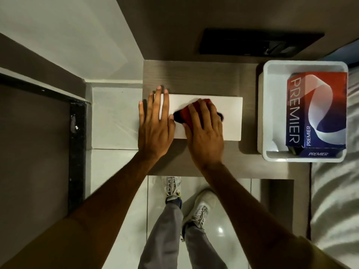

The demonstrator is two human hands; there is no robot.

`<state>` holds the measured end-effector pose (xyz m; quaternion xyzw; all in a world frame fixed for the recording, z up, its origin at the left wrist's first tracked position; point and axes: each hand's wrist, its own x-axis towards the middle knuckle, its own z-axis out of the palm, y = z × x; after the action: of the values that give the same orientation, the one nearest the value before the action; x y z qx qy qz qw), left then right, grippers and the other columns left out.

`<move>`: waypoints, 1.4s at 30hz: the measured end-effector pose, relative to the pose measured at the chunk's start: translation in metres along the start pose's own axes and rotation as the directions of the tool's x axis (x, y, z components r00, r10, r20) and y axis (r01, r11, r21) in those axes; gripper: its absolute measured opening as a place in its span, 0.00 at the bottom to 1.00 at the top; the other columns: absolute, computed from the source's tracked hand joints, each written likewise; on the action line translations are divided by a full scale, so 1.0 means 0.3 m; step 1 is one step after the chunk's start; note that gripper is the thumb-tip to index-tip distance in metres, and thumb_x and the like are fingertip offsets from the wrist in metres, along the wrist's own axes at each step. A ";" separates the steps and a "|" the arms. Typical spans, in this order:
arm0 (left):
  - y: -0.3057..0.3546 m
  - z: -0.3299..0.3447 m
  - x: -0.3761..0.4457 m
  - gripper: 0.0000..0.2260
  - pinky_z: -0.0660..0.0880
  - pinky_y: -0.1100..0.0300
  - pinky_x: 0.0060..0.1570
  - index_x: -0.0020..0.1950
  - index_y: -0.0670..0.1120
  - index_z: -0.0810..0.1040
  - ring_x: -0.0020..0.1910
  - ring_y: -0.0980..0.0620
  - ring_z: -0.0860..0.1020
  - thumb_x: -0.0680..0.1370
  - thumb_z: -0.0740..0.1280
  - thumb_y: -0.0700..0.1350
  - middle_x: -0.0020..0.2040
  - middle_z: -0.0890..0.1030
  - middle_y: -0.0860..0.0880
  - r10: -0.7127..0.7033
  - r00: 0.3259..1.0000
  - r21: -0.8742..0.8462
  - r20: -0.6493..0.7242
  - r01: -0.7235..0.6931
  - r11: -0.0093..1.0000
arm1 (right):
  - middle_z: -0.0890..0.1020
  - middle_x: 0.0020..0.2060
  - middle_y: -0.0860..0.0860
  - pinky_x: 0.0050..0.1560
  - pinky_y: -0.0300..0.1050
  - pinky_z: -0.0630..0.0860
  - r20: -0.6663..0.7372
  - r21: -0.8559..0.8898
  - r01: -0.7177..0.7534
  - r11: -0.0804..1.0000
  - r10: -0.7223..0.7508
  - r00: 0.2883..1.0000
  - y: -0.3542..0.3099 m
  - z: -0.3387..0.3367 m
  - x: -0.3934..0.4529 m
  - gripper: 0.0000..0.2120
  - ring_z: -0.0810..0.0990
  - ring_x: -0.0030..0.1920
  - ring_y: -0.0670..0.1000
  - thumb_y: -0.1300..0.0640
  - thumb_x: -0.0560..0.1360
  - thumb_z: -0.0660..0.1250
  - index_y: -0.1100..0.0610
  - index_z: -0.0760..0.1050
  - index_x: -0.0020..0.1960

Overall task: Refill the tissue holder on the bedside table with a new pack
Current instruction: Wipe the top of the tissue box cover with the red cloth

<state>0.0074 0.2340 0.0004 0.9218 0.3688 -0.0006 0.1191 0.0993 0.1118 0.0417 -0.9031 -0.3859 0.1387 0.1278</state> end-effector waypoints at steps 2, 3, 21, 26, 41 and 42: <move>0.001 -0.006 0.000 0.28 0.52 0.39 0.84 0.85 0.46 0.52 0.85 0.42 0.57 0.86 0.50 0.53 0.86 0.56 0.44 0.003 1.000 -0.004 -0.002 -0.003 1.000 | 0.68 0.78 0.59 0.74 0.64 0.69 -0.005 -0.027 0.068 0.997 -0.068 0.998 0.052 -0.024 -0.003 0.32 0.64 0.79 0.64 0.57 0.77 0.74 0.57 0.67 0.78; 0.002 -0.009 0.000 0.28 0.52 0.39 0.84 0.85 0.46 0.52 0.85 0.42 0.56 0.86 0.50 0.53 0.86 0.56 0.44 0.003 1.000 -0.003 -0.003 -0.003 1.000 | 0.68 0.77 0.59 0.73 0.64 0.70 -0.020 -0.018 0.063 0.998 -0.064 0.998 0.079 -0.041 0.001 0.34 0.65 0.78 0.64 0.59 0.75 0.75 0.57 0.67 0.78; 0.001 -0.015 0.007 0.28 0.51 0.37 0.84 0.85 0.47 0.54 0.85 0.41 0.56 0.87 0.49 0.56 0.86 0.56 0.43 -0.006 0.999 -0.020 0.034 0.007 1.000 | 0.68 0.76 0.55 0.66 0.50 0.73 -0.126 0.206 -0.068 0.976 0.095 0.987 0.132 -0.163 -0.151 0.30 0.70 0.73 0.59 0.39 0.82 0.55 0.54 0.65 0.79; 0.003 -0.011 0.004 0.28 0.52 0.38 0.83 0.85 0.46 0.55 0.85 0.40 0.57 0.86 0.49 0.55 0.86 0.57 0.43 -0.003 1.000 0.005 0.026 0.002 1.000 | 0.56 0.83 0.57 0.78 0.65 0.62 0.021 0.108 -0.119 0.987 0.118 0.993 0.061 -0.035 -0.154 0.31 0.56 0.82 0.60 0.47 0.84 0.59 0.53 0.55 0.83; -0.003 0.002 0.000 0.27 0.53 0.40 0.84 0.85 0.46 0.53 0.85 0.42 0.56 0.87 0.51 0.53 0.86 0.55 0.43 0.021 1.000 0.007 -0.012 -0.021 1.000 | 0.54 0.83 0.53 0.81 0.63 0.55 -0.046 0.265 -0.256 0.930 0.277 0.960 0.034 0.020 -0.058 0.33 0.49 0.84 0.54 0.43 0.85 0.54 0.55 0.49 0.83; -0.004 0.003 0.002 0.27 0.53 0.40 0.84 0.85 0.46 0.54 0.85 0.42 0.56 0.87 0.51 0.53 0.86 0.56 0.42 0.021 1.000 0.010 -0.013 -0.021 1.000 | 0.55 0.83 0.55 0.81 0.62 0.55 -0.034 0.229 -0.226 0.947 0.240 0.970 0.016 0.025 -0.044 0.32 0.49 0.84 0.55 0.43 0.85 0.55 0.56 0.50 0.83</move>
<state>0.0070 0.2352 -0.0008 0.9262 0.3598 0.0049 0.1123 0.0913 0.0999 0.0352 -0.9260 -0.2544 0.1675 0.2232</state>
